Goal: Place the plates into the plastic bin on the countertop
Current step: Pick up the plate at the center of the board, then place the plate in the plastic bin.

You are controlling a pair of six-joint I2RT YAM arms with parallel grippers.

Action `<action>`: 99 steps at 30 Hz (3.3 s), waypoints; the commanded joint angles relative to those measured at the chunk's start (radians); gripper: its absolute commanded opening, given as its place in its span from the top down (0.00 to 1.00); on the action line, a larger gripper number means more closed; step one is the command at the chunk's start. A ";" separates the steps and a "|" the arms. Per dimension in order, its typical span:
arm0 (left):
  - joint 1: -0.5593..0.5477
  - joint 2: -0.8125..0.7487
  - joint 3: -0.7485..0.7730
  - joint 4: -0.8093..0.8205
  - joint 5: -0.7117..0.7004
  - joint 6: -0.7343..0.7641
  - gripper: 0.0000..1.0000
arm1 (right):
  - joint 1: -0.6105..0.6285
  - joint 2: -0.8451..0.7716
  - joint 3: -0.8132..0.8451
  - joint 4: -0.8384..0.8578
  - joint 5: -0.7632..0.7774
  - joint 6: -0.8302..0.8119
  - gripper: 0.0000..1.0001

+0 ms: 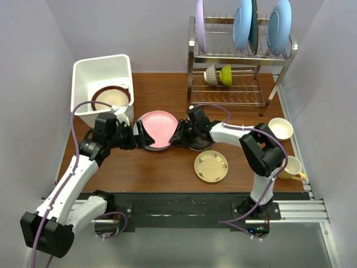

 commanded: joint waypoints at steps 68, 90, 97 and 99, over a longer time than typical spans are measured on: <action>-0.012 -0.180 -0.187 0.115 -0.026 -0.098 0.01 | -0.065 -0.496 -0.203 -0.154 -0.060 -0.118 1.00; -0.017 -0.160 -0.283 0.304 0.082 -0.176 0.39 | -0.062 -0.545 -0.282 -0.067 -0.188 -0.087 1.00; -0.018 -0.163 -0.297 0.316 0.091 -0.182 0.80 | -0.064 -0.545 -0.293 -0.065 -0.192 -0.091 1.00; -0.018 -0.165 -0.299 0.318 0.095 -0.181 0.85 | -0.064 -0.545 -0.296 -0.062 -0.197 -0.091 1.00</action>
